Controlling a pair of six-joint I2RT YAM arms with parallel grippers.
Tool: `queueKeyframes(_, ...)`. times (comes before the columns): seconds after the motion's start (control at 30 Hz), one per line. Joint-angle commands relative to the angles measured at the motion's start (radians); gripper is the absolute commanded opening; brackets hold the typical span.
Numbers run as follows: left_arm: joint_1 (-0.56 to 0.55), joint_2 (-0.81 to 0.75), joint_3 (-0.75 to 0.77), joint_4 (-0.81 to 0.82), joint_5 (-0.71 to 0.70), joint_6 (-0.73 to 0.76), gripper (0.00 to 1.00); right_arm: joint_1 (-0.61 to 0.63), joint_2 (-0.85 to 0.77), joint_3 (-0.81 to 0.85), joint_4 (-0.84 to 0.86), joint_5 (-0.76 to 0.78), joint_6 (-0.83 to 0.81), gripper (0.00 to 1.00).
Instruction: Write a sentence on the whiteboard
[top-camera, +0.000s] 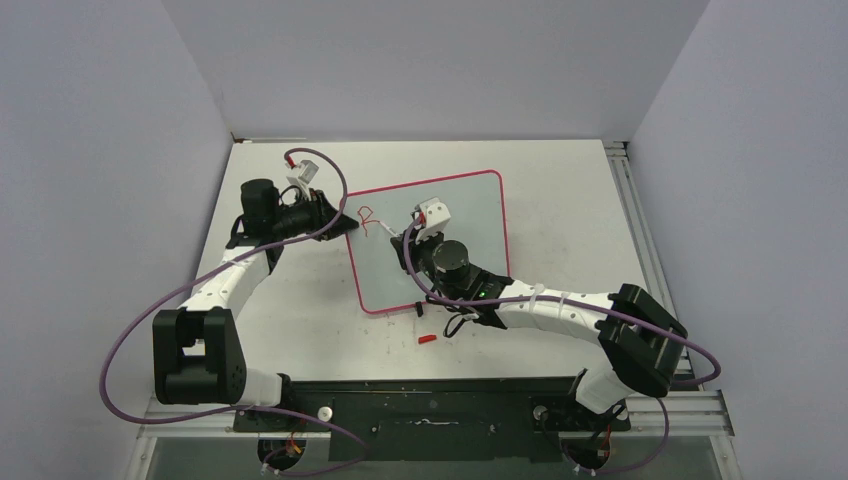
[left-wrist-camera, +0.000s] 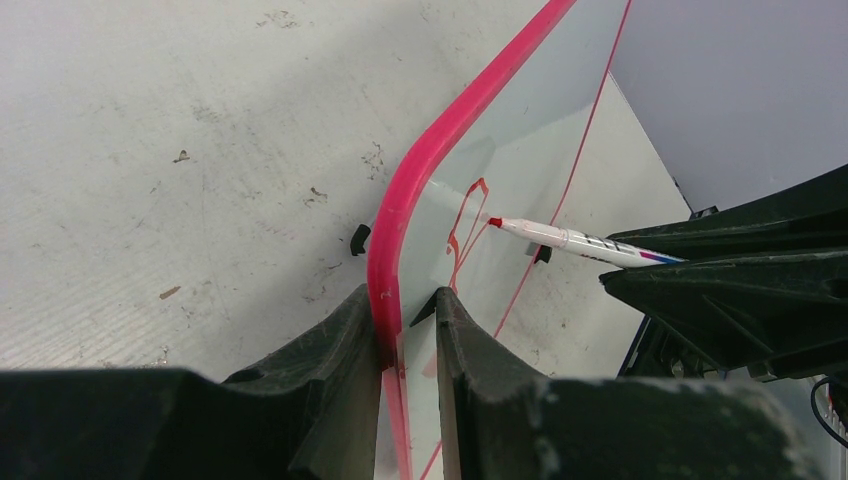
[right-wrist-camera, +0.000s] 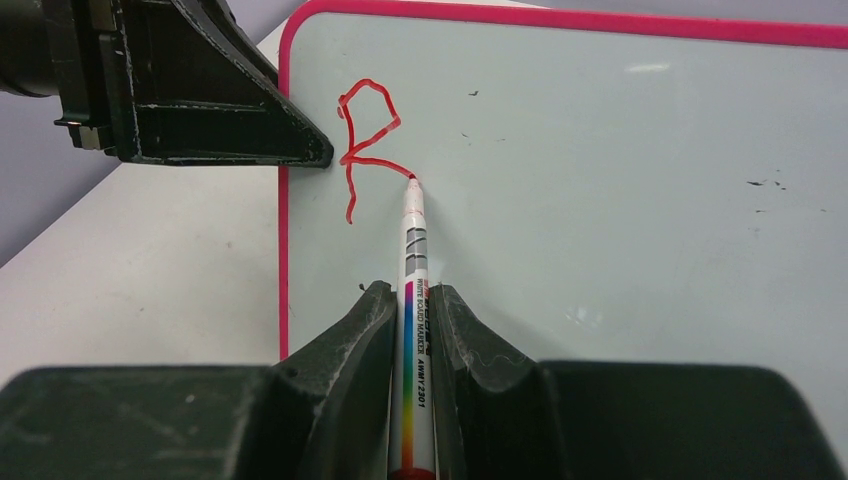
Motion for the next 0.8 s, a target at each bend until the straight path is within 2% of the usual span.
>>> queueKeyframes(0.0,-0.015,-0.023,0.029,-0.002,0.01,0.026,0.16,-0.002,-0.038,-0.025,0.001,0.015,0.007,0.05)
queueKeyframes(0.33,-0.016,-0.023,0.029,-0.002,0.008,0.026,0.16,0.024,-0.029,-0.039,0.014,-0.016,0.001,0.05)
queueKeyframes(0.77,-0.015,-0.024,0.029,-0.002,0.01,0.026,0.16,0.051,0.041,0.02,0.028,-0.041,-0.011,0.05)
